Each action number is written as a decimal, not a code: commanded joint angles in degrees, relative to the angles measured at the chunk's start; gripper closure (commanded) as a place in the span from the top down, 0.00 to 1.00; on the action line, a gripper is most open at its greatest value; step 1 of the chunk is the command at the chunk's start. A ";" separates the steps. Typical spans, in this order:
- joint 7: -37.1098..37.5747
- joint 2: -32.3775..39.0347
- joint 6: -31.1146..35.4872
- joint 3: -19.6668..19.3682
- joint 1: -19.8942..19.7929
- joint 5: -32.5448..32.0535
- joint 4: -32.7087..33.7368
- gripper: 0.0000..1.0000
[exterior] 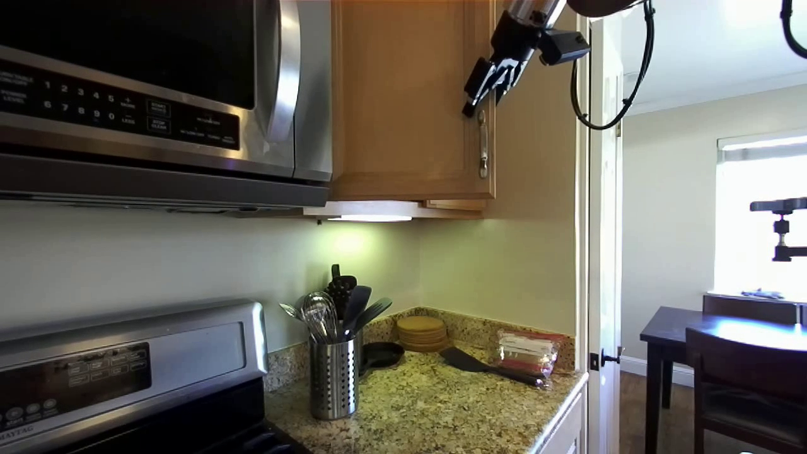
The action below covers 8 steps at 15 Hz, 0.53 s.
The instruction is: Close the open upper cabinet door
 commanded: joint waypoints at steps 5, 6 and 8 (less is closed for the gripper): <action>1.41 0.29 -0.53 -0.30 0.91 -1.95 0.72 0.74; 1.44 0.07 -0.34 -0.23 0.93 -2.05 0.87 0.67; 1.63 -0.24 -0.18 -0.04 0.64 -2.64 1.13 0.72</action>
